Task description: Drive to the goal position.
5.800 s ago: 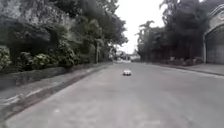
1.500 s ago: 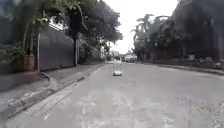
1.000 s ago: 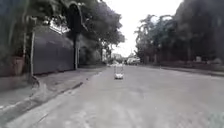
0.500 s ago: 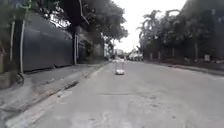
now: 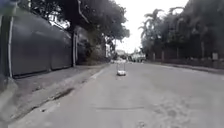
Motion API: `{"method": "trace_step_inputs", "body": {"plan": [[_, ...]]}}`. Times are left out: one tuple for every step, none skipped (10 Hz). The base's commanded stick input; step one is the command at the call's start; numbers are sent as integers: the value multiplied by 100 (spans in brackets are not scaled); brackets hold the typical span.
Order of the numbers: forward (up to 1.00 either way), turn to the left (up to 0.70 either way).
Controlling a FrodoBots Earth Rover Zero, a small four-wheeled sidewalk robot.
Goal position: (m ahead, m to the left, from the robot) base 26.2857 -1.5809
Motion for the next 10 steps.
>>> {"method": "trace_step_inputs", "body": {"plan": [[100,-40],[100,-33],[100,-11],[100,-1],[100,0],[100,0],[100,0],[100,-11],[100,-27],[100,-33]]}}
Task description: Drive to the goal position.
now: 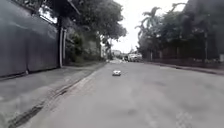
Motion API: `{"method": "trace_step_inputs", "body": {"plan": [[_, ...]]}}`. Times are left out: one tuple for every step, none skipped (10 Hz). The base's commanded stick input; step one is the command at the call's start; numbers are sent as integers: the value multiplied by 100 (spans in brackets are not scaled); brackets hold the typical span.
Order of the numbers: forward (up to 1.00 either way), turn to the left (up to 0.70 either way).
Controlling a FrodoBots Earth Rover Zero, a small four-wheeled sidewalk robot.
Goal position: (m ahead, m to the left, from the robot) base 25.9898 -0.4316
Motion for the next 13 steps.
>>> {"method": "trace_step_inputs", "body": {"plan": [[100,-40],[100,-9],[100,0],[100,0],[100,0],[100,-9],[100,-36],[100,-29],[100,-4],[100,0],[100,0],[100,0],[100,0]]}}
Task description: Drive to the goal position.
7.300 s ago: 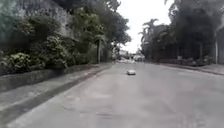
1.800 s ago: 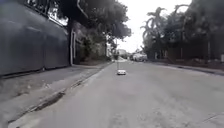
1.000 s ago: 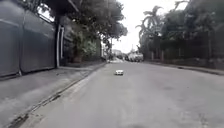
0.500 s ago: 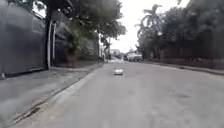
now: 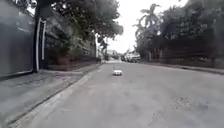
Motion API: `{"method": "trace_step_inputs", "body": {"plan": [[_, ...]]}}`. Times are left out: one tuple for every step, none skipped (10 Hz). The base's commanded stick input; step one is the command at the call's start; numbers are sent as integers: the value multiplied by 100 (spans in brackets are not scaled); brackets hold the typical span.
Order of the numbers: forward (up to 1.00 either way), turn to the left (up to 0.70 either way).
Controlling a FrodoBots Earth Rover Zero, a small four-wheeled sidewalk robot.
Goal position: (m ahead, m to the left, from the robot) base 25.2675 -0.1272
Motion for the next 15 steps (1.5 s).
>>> {"method": "trace_step_inputs", "body": {"plan": [[100,0],[100,0],[100,0],[100,0],[100,0],[100,0],[100,0],[100,0],[100,0],[100,0],[100,0],[100,-14],[100,-32],[100,-33],[100,-23]]}}
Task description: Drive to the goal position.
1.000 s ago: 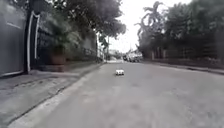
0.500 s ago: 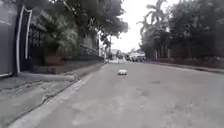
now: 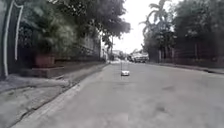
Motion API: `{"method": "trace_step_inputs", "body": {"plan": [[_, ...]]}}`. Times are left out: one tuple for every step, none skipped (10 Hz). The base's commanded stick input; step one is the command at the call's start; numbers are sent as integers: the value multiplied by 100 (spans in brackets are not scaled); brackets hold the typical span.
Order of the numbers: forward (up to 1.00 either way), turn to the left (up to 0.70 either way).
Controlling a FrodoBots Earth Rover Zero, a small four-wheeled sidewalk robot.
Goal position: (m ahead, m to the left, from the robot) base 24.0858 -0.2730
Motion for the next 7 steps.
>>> {"method": "trace_step_inputs", "body": {"plan": [[100,-2],[100,-8],[100,-31],[100,-23],[100,-1],[100,-11],[100,-29]]}}
